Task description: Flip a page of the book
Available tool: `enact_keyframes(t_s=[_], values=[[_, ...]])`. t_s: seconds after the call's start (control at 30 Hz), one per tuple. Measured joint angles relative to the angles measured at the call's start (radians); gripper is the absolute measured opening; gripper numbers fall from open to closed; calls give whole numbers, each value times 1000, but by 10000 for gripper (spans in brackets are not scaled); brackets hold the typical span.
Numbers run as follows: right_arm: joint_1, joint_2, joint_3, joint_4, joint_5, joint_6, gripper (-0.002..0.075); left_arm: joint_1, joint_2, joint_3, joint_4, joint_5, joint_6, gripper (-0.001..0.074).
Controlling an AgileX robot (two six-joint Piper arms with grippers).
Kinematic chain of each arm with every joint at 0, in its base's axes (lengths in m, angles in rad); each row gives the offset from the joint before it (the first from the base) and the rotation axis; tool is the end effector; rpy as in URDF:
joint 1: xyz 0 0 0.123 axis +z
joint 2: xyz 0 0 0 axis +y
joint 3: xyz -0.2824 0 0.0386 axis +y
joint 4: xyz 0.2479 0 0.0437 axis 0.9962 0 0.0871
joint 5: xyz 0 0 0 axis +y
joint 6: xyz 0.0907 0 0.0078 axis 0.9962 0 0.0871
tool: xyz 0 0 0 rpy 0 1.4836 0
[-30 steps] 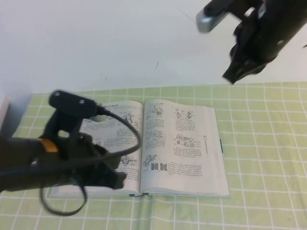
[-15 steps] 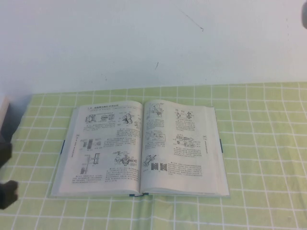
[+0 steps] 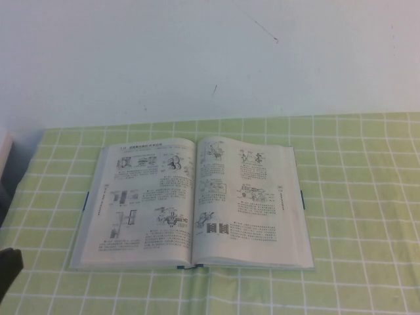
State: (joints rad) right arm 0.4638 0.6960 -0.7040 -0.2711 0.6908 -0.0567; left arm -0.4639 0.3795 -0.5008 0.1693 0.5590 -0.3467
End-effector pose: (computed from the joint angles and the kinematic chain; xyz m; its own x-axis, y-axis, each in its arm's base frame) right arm 0.1238 0.0445 0.3303 -0.3880 -0.4855 -0.7834 -0.4309 0.8469 -0.3115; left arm 0.0735 -0.0277 0.3061 -0.3701 -0.0391 -0.9282 0.3021 0.9397 -0.1601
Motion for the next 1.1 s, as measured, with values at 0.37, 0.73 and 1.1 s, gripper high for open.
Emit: enact_keyframes(t_s=[0.37, 0.73, 1.1], values=[[0, -278, 364, 38, -213, 15, -2, 0, -2, 190, -17, -254, 36, -4], [0, -290, 368, 40, -235, 15, -2, 0, -4, 191, -17, -266, 36, -4], [0, -290, 368, 42, -237, 15, -2, 0, -4, 193, -17, -270, 38, -4]])
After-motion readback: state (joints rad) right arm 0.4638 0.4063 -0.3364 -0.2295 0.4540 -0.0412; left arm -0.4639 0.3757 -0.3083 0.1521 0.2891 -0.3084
